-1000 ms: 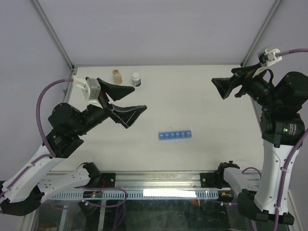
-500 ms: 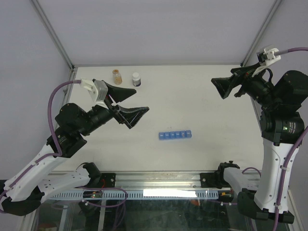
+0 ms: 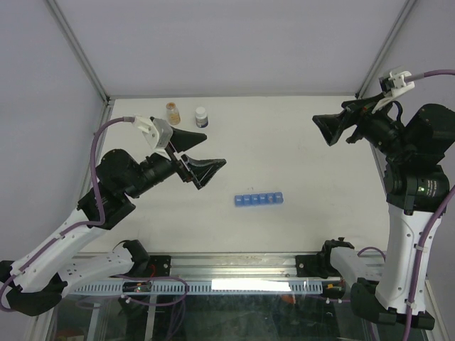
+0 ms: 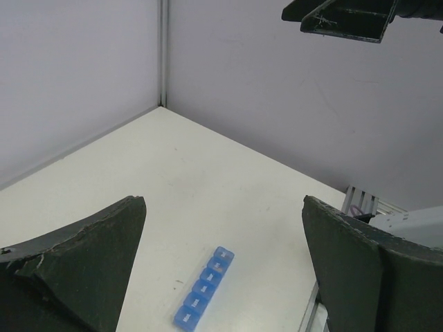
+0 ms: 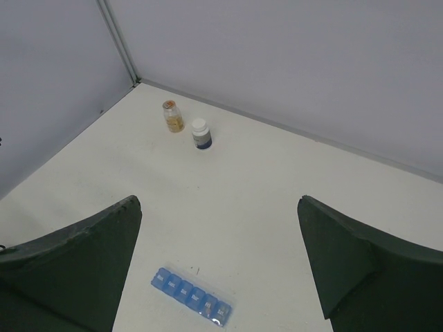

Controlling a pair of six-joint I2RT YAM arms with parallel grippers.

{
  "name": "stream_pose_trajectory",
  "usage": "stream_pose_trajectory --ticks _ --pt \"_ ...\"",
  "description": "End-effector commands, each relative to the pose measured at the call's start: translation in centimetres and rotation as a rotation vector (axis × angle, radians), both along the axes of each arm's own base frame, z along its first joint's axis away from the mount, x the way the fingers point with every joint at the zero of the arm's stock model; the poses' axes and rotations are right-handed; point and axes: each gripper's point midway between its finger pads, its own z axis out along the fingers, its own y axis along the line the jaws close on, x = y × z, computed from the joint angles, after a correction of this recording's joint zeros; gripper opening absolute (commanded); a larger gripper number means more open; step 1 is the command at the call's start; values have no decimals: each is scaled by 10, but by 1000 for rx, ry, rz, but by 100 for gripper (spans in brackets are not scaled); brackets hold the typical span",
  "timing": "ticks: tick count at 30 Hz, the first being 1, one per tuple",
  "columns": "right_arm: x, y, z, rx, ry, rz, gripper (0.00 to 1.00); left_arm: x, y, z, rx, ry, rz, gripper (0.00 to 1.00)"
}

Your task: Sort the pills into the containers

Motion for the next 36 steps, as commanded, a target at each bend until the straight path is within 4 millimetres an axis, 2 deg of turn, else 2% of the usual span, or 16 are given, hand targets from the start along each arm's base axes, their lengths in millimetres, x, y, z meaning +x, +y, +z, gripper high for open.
stream_pose_trajectory --ticks 1,12,28,36 --pt "-3 -2 17 -7 -53 -12 99 0 3 8 -23 -31 5 99" --pt "2 -5 17 -20 -57 -25 99 4 -4 7 -2 -38 -2 99" --pt "7 -6 13 -23 -49 -24 99 -8 -9 13 -22 -58 -73 99" --pt "9 -6 10 -22 -40 -27 99 -6 -8 9 -16 -59 -63 99"
